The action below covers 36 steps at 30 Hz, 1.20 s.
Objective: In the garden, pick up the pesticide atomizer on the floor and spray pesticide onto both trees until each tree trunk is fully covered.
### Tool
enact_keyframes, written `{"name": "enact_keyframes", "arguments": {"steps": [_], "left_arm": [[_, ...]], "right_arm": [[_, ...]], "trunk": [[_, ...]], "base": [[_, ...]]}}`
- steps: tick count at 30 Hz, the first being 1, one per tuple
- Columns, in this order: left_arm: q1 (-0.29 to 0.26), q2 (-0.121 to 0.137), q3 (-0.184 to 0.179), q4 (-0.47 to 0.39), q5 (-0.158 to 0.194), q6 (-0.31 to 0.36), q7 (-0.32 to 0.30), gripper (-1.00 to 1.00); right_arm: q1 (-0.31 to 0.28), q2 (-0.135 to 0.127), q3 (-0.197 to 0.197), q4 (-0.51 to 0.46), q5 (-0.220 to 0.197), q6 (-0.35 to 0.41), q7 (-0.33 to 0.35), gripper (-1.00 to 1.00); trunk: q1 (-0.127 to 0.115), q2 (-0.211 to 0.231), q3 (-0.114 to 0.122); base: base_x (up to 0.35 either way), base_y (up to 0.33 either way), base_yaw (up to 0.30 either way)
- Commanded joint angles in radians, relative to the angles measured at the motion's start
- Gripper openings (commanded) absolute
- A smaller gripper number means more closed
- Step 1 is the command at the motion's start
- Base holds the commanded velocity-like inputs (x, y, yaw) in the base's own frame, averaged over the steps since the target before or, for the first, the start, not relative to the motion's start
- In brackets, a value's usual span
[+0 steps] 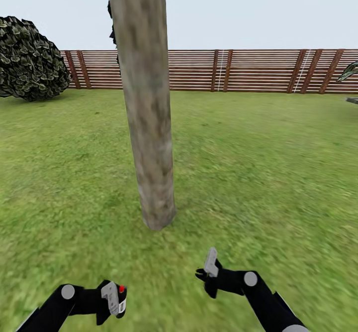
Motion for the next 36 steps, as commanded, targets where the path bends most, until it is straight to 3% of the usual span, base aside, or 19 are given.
{"name": "enact_keyframes", "arguments": {"steps": [1,5,8,10,15,17,20,25,31,36], "left_arm": [[0.000,-0.001,-0.001,-0.001,0.000,0.010,-0.003,-1.00],[-0.001,-0.014,-0.010,-0.011,-0.004,0.027,-0.013,-1.00],[-0.002,-0.019,-0.068,-0.016,-0.006,0.037,-0.016,-1.00],[-0.003,-0.024,-0.100,-0.026,-0.006,0.059,-0.016,-1.00],[-0.009,-0.050,-0.127,-0.050,-0.010,0.092,-0.016,-1.00],[-0.010,-0.056,-0.145,-0.052,-0.030,0.094,-0.016,-1.00],[-0.019,-0.079,-0.175,-0.054,-0.087,0.099,-0.015,-1.00],[-0.028,-0.107,-0.184,-0.054,-0.110,0.100,-0.015,-1.00],[-0.032,-0.118,-0.186,-0.055,-0.114,0.100,-0.015,-1.00],[-0.033,-0.125,-0.186,-0.056,-0.114,0.099,-0.015,-1.00]], "right_arm": [[0.000,0.004,0.000,0.000,0.000,0.000,0.001,-1.00],[0.000,0.026,0.000,-0.001,0.002,0.000,0.001,-1.00],[0.000,0.034,0.003,-0.004,0.002,0.000,0.002,-1.00],[0.000,0.048,0.033,-0.003,0.003,0.000,0.002,-1.00],[0.000,0.071,0.118,-0.005,0.002,0.001,0.000,-1.00],[0.000,0.075,0.125,-0.005,0.001,0.001,0.001,-1.00],[0.000,0.086,0.130,-0.005,0.001,0.001,0.001,-1.00],[0.000,0.095,0.134,-0.003,0.001,0.002,0.002,-1.00],[0.000,0.098,0.138,-0.003,0.000,0.001,0.003,-1.00],[0.000,0.117,0.138,-0.003,0.001,0.001,0.003,-1.00]], "trunk": [[0.000,0.000,0.000],[0.000,0.000,0.000],[0.000,0.000,0.000],[0.000,0.000,0.000],[0.000,0.000,0.000],[0.000,0.000,0.000],[0.000,0.000,0.000],[0.000,0.000,0.000],[0.000,0.000,0.000],[0.000,0.000,0.000]], "base": [[0.000,0.000,0.000],[0.000,0.000,0.000],[0.000,0.000,0.000],[0.000,0.000,0.000],[0.000,0.000,0.000],[0.000,0.000,0.000],[0.000,0.000,0.000],[0.000,0.000,0.000],[0.000,0.000,0.000],[0.000,0.000,0.000]]}}
